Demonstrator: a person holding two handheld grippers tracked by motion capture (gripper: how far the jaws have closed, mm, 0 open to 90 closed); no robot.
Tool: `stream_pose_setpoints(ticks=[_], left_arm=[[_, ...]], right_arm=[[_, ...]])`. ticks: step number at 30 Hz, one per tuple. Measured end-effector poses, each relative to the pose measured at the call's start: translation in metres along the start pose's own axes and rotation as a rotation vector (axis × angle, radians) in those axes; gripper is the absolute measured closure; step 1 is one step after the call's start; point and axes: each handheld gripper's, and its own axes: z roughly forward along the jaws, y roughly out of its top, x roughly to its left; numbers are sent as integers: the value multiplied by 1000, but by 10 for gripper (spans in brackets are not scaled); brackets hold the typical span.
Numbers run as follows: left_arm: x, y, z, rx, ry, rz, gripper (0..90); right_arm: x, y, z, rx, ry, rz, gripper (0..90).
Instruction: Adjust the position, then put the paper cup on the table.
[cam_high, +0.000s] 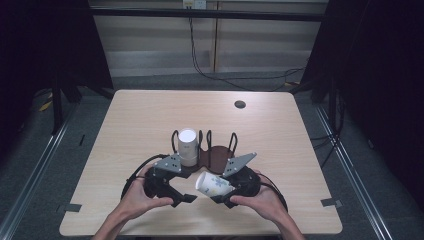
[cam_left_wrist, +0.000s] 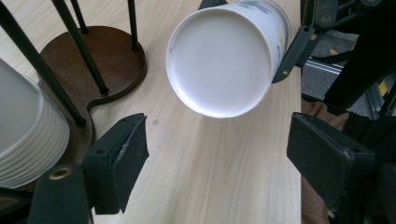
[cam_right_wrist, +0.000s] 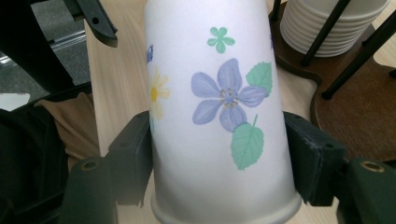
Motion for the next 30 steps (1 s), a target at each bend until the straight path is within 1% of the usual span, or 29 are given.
stream_pose_setpoints(ticks=[1, 4, 5, 7, 8, 9, 10, 11, 13, 14, 15, 16, 17, 18, 20, 23, 25, 27, 28, 29, 30], left_arm=[[0, 0, 0, 7, -1, 7, 205], [-1, 0, 1, 10, -5, 10, 205], [-1, 0, 1, 10, -5, 10, 205], [-1, 1, 1, 18, -8, 15, 205], [-2, 0, 1, 14, -10, 16, 205], [-2, 1, 1, 11, -10, 13, 205], [-2, 1, 2, 21, -13, 23, 205], [-3, 1, 2, 20, -16, 17, 205], [-3, 1, 4, 28, -20, 32, 205], [-4, 1, 5, 32, -22, 30, 205], [-4, 1, 5, 42, -24, 40, 205], [-5, 1, 6, 41, -25, 30, 205], [-5, 2, 5, 47, -27, 31, 204], [-7, 2, 6, 43, -30, 29, 204], [-9, 2, 7, 54, -35, 43, 207], [-11, 2, 10, 66, -41, 57, 206], [-12, 3, 12, 68, -48, 55, 206], [-11, 3, 13, 78, -51, 66, 206], [-11, 3, 13, 76, -48, 58, 205], [-11, 3, 14, 75, -50, 58, 202], [-11, 3, 14, 84, -50, 68, 202]], right_arm=[[0, 0, 0, 13, -10, -5, 321], [2, 1, 0, 30, -6, -17, 322], [2, 2, -1, 39, -11, -18, 322], [3, 3, -1, 39, -10, -21, 322], [4, 3, -1, 37, -3, -39, 322], [4, 4, 0, 47, -2, -43, 322], [5, 4, 0, 57, -6, -50, 322], [6, 5, 1, 60, -8, -50, 322], [6, 5, 2, 73, -5, -62, 322], [7, 6, 3, 79, -8, -63, 323], [7, 6, 3, 91, -8, -68, 323], [8, 7, 4, 100, -8, -71, 323], [8, 7, 4, 105, -2, -70, 323], [9, 7, 4, 109, 3, -74, 324], [10, 8, 4, 124, 6, -76, 325], [11, 10, 5, 146, 5, -94, 325], [11, 12, 5, 146, 5, -96, 327], [10, 14, 5, 143, 3, -99, 328], [10, 15, 5, 147, 13, -94, 329], [9, 16, 7, 159, 14, -100, 329], [9, 17, 8, 174, 8, -107, 329]])
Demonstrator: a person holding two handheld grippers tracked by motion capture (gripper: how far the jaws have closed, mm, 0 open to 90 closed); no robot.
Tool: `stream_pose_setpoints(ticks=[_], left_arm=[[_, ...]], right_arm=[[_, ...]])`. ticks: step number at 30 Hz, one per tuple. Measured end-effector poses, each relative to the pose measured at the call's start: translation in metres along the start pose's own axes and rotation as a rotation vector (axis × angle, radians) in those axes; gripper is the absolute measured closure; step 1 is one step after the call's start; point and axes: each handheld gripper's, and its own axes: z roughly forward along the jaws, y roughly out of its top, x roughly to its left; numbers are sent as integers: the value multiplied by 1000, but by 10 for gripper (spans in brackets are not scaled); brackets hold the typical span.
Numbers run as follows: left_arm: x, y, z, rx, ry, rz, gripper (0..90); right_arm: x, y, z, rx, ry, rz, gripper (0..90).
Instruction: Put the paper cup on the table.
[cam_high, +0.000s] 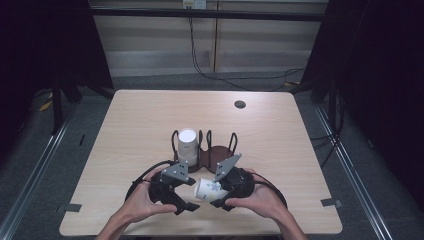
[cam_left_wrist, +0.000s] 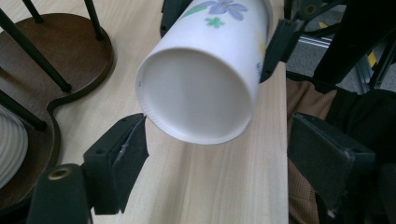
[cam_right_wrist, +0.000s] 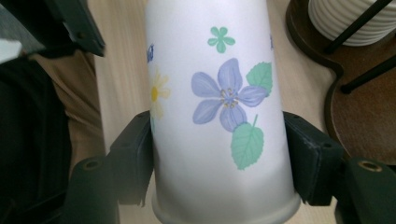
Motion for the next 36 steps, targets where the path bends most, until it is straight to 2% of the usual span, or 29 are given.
stream_pose_setpoints(ticks=[2, 6, 11, 16, 18, 24, 29, 31, 36], left_arm=[[0, 0, 0, 10, 8, 2, 202], [0, 0, 0, 1, 14, 0, 210], [0, 0, 1, 12, 29, 4, 223], [-1, 0, 2, 21, 24, 13, 223], [-1, 0, 3, 32, 11, 26, 247], [2, 0, 8, 60, -24, 20, 289], [2, -1, 11, 77, -42, 23, 296], [2, -1, 11, 80, -57, 28, 332], [3, -1, 9, 78, -60, 27, 343]], right_arm=[[-1, 3, 2, 18, 12, -8, 329], [3, 10, 4, 66, 3, -38, 328], [4, 10, 5, 82, 15, -40, 328], [5, 12, 6, 108, 24, -66, 329], [7, 14, 8, 115, 33, -76, 329], [9, 16, 14, 130, 55, -91, 329], [10, 19, 16, 123, 70, -103, 329], [12, 20, 17, 119, 71, -106, 329], [12, 20, 18, 114, 73, -107, 329]])
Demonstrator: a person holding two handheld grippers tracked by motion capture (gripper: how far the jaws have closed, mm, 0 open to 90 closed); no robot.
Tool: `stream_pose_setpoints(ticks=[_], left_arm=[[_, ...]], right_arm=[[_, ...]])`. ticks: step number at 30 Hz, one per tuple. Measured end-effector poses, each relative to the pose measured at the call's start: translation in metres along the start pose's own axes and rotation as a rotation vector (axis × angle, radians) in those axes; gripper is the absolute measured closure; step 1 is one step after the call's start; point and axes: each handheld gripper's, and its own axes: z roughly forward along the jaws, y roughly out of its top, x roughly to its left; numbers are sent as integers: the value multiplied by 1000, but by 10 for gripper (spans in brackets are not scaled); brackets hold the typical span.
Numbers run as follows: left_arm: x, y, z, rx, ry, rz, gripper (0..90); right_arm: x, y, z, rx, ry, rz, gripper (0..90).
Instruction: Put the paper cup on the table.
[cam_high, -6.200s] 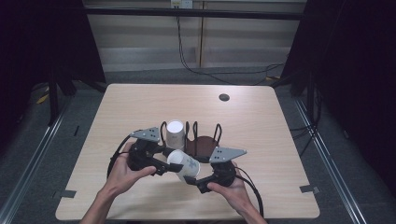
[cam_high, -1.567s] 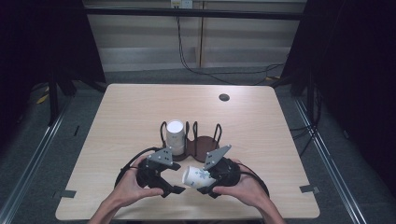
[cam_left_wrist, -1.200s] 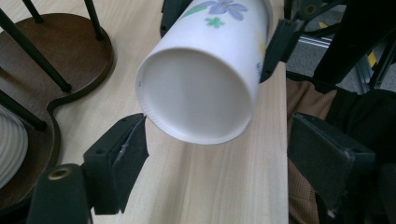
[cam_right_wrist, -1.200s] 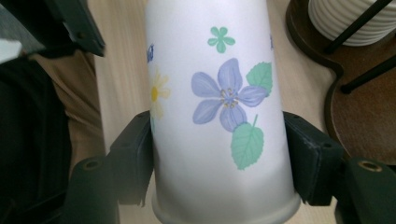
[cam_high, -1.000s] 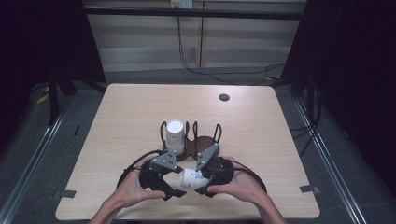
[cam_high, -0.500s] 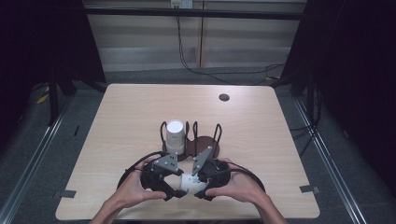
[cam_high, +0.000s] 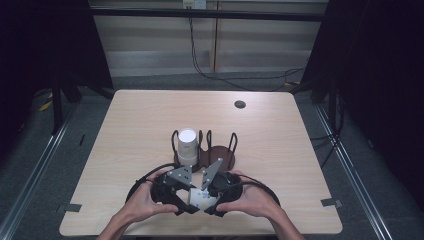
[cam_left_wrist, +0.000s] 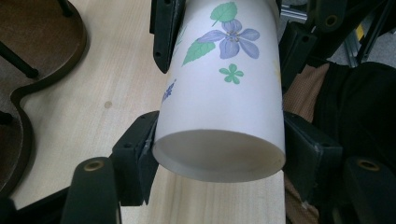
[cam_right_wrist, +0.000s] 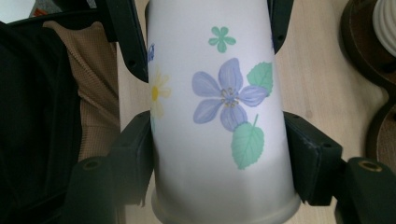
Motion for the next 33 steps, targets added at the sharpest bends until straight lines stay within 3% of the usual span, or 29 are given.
stream_pose_setpoints(ticks=[21, 24, 33], left_arm=[[0, -1, 0, -20, -23, -24, 365], [1, 0, -1, -25, -33, -44, 366], [2, -3, -5, -60, -2, -66, 366]], right_arm=[[0, -1, 1, -34, 15, 8, 304], [-1, -3, 0, -58, 11, 16, 278], [-4, -15, -7, -133, -19, 69, 170]])
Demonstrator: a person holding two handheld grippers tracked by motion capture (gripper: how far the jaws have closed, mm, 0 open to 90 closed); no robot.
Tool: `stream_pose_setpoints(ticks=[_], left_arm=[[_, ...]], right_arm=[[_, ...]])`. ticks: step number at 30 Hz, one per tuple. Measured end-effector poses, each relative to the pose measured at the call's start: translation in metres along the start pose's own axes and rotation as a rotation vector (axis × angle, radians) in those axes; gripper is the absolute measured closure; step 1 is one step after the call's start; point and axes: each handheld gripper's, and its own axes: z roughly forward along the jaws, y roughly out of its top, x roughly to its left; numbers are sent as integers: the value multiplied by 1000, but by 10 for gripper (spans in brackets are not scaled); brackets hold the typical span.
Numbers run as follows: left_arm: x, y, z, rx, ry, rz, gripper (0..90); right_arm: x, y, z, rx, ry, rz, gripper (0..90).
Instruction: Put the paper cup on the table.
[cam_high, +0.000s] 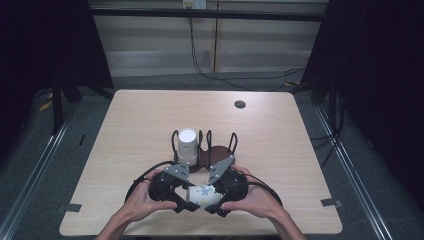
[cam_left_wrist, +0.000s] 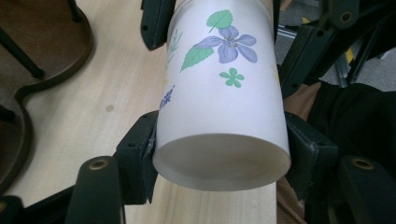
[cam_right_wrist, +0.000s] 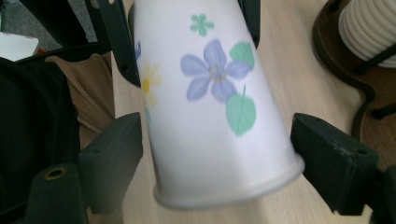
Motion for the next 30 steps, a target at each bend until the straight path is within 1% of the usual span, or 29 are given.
stream_pose_setpoints(ticks=[1, 2, 4, 5, 7, 11, 13, 14, 15, 17, 18, 19, 20, 21, 22, 23, 24, 28, 29, 30], left_arm=[[0, 0, -1, -6, 3, -6, 366], [1, -1, -1, -6, 7, -2, 366], [1, -1, -2, -20, 6, -8, 366], [1, -2, -3, -31, 2, -9, 366], [1, -2, -4, -36, 10, -11, 366], [1, -2, -4, -46, 18, -13, 366], [1, -2, -4, -47, 20, -12, 365], [1, -2, -5, -45, 24, -6, 365], [1, -2, -5, -47, 24, -10, 365], [1, -2, -6, -54, 33, -9, 365], [1, -2, -7, -57, 31, -8, 365], [1, -2, -7, -61, 36, -6, 365], [1, -3, -7, -75, 43, -12, 365], [1, -3, -8, -81, 58, -3, 365], [0, -4, -9, -92, 71, -9, 364], [1, -4, -9, -97, 67, -14, 364], [1, -4, -10, -105, 71, -21, 364], [2, -5, -13, -118, 68, -17, 364], [1, -6, -13, -127, 65, -27, 363], [2, -6, -14, -130, 63, -20, 364]], right_arm=[[-1, -2, -1, -6, 1, 11, 167], [-2, -4, -3, -21, -3, 18, 167], [-3, -8, -6, -48, -10, 39, 164], [-3, -10, -8, -59, -20, 46, 161], [-5, -14, -12, -85, -43, 70, 145], [-7, -21, -17, -141, -38, 105, 143], [-8, -24, -18, -152, -31, 113, 139], [-8, -25, -18, -167, -22, 109, 139], [-8, -27, -18, -180, -11, 116, 139], [-8, -29, -18, -189, -10, 127, 139], [-8, -30, -18, -197, -8, 131, 139], [-8, -30, -18, -207, -5, 136, 140], [-8, -31, -18, -209, -3, 146, 141], [-8, -32, -18, -214, -9, 149, 141], [-8, -33, -18, -223, -9, 151, 141], [-8, -34, -18, -226, -6, 160, 141], [-9, -35, -18, -241, -10, 158, 142], [-10, -39, -20, -295, -24, 169, 147], [-11, -40, -20, -303, -20, 176, 147], [-11, -41, -20, -306, -13, 180, 146]])
